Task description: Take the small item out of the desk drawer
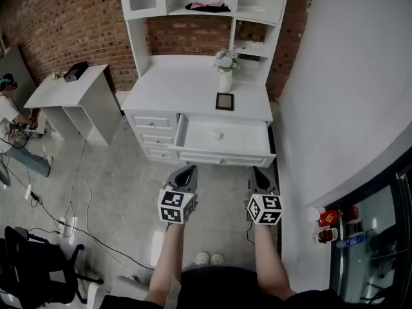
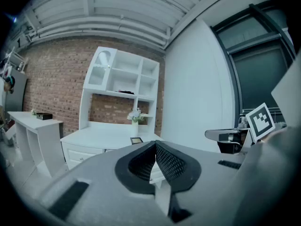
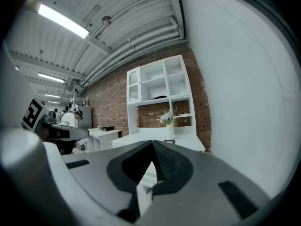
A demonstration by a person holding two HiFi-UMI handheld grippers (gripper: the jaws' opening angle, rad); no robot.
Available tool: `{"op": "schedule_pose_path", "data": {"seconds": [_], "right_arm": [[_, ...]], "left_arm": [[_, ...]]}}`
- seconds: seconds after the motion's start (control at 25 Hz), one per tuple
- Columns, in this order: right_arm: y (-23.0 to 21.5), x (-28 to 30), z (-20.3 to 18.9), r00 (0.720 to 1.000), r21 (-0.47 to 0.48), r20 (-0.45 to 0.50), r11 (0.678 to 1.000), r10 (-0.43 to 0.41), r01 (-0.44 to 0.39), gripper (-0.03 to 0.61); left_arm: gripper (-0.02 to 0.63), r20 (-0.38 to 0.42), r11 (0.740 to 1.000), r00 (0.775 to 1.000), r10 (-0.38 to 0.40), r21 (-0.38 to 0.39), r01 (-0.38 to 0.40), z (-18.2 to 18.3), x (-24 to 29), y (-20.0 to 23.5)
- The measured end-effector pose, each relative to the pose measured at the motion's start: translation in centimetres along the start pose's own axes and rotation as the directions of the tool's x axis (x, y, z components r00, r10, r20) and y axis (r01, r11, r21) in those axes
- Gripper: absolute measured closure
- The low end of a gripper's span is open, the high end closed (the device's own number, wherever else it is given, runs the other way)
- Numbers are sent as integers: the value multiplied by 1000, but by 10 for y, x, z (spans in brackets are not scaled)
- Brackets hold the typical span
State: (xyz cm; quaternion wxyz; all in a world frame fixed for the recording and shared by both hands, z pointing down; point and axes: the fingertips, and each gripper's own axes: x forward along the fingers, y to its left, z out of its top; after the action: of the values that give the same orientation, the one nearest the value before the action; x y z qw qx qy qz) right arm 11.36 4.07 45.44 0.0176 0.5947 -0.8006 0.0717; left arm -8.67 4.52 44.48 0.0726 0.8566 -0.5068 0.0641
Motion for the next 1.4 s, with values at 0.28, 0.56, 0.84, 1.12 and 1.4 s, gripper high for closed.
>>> {"op": "schedule_pose_path", "data": {"seconds": [0.28, 0.56, 0.84, 1.12, 1.4], "right_arm": [[-1, 1, 0, 1000, -1, -1, 1000, 6, -6, 581], [1, 4, -3, 1000, 2, -9, 1000, 8, -8, 581], [2, 7, -11, 1000, 22, -18, 1000, 2, -1, 580], [9, 10, -11, 1000, 18, -17, 1000, -13, 13, 580], [19, 6, -8, 999, 22, 14, 999, -42, 41, 580]], "left_arm": [[604, -4, 1000, 1000, -2, 2, 2, -2, 3, -2], [604, -11, 1000, 1000, 0, -4, 0, -5, 3, 1], [604, -27, 1000, 1000, -8, -5, 8, -13, 4, 3], [601, 3, 997, 997, -76, 5, 76, -13, 4, -1], [404, 18, 993, 993, -117, 25, 117, -15, -3, 5]]}}
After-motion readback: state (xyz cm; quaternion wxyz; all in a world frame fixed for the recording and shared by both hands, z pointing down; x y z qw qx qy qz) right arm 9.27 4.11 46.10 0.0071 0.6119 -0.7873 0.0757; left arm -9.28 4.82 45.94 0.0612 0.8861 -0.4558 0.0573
